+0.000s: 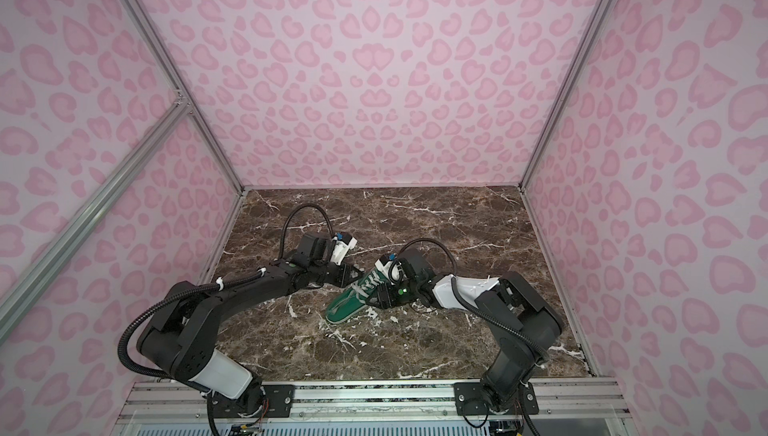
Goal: Tie the shoes
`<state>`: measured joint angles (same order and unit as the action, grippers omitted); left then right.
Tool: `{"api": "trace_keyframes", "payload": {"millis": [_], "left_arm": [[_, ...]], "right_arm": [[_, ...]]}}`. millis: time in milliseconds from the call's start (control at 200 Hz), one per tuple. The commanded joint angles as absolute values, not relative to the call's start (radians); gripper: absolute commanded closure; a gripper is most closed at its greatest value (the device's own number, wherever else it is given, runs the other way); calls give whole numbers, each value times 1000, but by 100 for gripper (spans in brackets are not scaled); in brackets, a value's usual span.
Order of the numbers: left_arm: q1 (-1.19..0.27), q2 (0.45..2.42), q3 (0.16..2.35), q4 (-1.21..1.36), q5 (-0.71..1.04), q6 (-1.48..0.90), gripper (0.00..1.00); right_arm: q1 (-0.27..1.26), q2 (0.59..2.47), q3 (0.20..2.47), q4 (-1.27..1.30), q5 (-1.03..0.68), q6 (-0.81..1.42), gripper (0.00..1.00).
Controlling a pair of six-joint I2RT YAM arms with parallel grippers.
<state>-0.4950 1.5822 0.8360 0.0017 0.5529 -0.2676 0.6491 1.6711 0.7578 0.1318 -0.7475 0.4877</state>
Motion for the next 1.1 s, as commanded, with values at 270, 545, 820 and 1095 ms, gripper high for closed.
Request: {"api": "trace_keyframes", "payload": {"millis": [270, 545, 820, 1095], "left_arm": [[-485, 1587, 852, 21, 569, -265, 97], [-482, 1593, 850, 22, 572, -269, 97], [-482, 1589, 844, 21, 571, -269, 97], [-480, 1588, 848, 21, 573, -272, 97]], "right_arm": [[685, 1724, 796, 203, -789, 501, 45], [714, 1702, 792, 172, -755, 500, 49], [718, 1623, 778, 92, -692, 471, 50], [730, 1704, 834, 98, -745, 466, 52]]}}
